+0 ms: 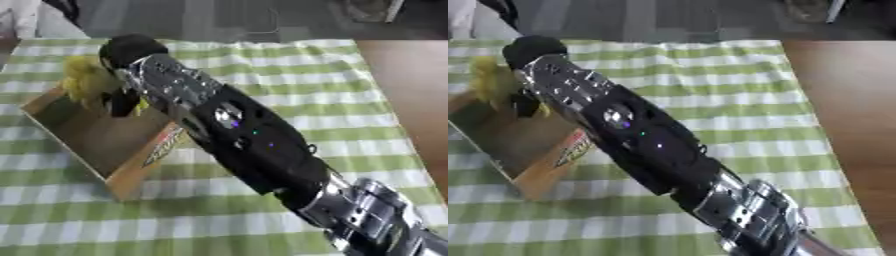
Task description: Pick up objects on the table and place them in the box.
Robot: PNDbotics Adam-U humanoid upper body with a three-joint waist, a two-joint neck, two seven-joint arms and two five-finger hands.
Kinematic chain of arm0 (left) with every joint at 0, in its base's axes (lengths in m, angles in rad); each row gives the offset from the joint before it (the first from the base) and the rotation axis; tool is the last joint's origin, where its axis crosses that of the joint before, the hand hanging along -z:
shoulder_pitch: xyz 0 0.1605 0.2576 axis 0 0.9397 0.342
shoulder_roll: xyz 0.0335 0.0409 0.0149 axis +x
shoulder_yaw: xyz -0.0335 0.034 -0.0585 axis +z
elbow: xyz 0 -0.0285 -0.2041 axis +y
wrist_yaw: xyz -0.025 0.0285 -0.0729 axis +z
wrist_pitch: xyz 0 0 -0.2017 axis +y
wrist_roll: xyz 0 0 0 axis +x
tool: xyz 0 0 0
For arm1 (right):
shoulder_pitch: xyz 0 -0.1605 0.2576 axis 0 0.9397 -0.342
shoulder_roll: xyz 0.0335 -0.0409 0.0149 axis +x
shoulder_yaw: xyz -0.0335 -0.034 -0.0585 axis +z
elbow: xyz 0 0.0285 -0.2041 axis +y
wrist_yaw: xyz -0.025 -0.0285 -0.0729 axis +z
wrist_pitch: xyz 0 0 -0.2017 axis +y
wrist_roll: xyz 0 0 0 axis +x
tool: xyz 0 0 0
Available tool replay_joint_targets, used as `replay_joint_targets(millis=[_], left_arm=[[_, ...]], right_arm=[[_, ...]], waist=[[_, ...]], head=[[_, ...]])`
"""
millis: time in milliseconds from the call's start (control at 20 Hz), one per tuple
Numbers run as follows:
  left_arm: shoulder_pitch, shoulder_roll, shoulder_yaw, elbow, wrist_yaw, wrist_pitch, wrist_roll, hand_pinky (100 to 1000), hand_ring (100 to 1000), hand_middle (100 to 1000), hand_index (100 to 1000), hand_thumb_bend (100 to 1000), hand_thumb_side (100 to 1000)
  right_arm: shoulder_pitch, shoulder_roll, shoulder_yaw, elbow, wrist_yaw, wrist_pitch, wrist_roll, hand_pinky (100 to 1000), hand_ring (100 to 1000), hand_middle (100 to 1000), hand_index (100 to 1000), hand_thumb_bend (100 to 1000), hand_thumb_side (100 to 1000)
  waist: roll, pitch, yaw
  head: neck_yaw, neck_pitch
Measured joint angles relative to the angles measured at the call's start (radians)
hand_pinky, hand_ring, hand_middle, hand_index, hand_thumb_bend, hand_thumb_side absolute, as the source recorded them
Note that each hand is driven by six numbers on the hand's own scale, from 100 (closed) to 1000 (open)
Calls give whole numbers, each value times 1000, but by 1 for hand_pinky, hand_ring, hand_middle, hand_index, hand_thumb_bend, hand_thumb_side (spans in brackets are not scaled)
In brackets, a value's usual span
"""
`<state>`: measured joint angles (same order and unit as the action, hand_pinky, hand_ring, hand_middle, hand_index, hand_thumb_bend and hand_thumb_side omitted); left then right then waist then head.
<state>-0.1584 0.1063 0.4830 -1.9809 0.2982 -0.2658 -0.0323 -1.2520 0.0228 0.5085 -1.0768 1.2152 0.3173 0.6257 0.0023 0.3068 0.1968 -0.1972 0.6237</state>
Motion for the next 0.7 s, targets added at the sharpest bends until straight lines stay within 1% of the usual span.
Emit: replay_joint_targets(millis=[100,150,200,450,500,600,700], left_arm=[[0,0,-1,0,0,0,0,686,622,592,688,100,889],[0,0,-1,0,0,0,-1,686,621,592,688,100,889],[0,0,-1,0,0,1,-1,686,621,592,688,100,888],[0,0,-2,0,0,1,-1,686,621,592,688,100,888],[0,0,-2,0,0,1,-2,686,621,592,688,100,884],[0,0,-2,0,0,2,-2,686,621,592,688,100,886],[0,0,-2,0,0,2,-2,686,621,592,688,100,887]], right_arm=[[0,5,5,8,6,-16,27,774,860,641,801,100,442],[0,8,5,11,8,-21,41,783,877,694,857,100,487],[0,10,5,14,11,-25,52,785,883,715,880,100,505],[0,17,4,16,25,-30,87,785,883,715,880,100,505],[0,17,4,16,27,-29,90,807,920,809,1000,496,572],[0,18,4,24,36,-26,102,818,934,827,1000,577,544],[-3,18,0,34,50,-21,119,825,943,834,1000,623,537]], waist=[[0,1,0],[0,1,0],[0,1,1],[-1,1,1],[-1,1,1],[-3,1,1],[-4,1,1]], head=[[-1,0],[-3,0],[-4,0],[-7,0],[-7,0],[-7,0],[-7,0]])
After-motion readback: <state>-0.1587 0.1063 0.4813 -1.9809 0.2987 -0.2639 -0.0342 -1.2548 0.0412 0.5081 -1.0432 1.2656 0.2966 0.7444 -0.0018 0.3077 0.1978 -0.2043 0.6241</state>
